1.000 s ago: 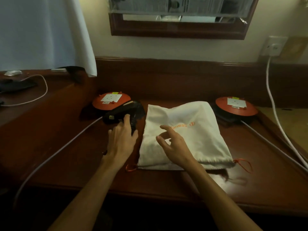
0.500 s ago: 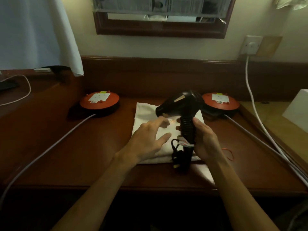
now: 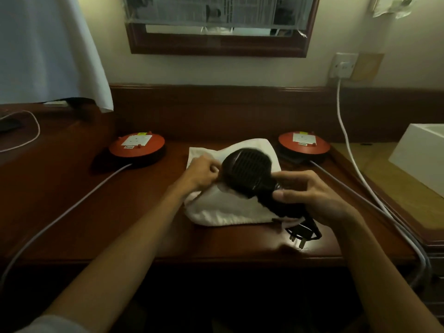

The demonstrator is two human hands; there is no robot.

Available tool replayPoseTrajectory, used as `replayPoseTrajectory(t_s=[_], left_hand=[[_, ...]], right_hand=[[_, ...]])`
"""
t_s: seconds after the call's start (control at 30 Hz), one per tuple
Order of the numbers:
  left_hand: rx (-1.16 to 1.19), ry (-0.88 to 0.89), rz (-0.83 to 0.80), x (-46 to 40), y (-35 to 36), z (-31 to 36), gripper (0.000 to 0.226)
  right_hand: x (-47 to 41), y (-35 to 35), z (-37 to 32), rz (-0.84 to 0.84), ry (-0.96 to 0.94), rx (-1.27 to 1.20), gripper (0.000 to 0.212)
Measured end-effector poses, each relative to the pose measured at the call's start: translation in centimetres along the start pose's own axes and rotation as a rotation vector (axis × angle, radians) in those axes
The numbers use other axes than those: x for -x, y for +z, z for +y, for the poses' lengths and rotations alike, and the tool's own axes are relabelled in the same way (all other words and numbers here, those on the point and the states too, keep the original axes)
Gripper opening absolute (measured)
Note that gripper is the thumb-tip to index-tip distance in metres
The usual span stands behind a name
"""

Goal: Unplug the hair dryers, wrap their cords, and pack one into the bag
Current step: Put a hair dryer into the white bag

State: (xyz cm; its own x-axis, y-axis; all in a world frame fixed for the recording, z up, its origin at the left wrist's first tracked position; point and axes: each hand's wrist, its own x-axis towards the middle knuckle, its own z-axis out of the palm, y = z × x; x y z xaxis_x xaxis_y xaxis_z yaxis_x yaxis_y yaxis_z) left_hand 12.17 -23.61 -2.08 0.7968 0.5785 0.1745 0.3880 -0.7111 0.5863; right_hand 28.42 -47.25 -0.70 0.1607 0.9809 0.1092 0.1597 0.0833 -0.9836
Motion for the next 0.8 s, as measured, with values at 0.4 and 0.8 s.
replayPoseTrajectory(t_s=[0.4, 0.8], left_hand=[[0.095, 0.171, 0.258, -0.7, -1.4, 2.4, 0.016], [-0.007, 0.376, 0.254, 1.5, -1.3, 3.3, 0.014]], right_hand=[[-1.7, 4.9, 2.5, 0.122, 0.094, 0.803, 0.061], [-0.7, 4.1, 1.8, -0.042, 0.274, 1.134, 0.073]])
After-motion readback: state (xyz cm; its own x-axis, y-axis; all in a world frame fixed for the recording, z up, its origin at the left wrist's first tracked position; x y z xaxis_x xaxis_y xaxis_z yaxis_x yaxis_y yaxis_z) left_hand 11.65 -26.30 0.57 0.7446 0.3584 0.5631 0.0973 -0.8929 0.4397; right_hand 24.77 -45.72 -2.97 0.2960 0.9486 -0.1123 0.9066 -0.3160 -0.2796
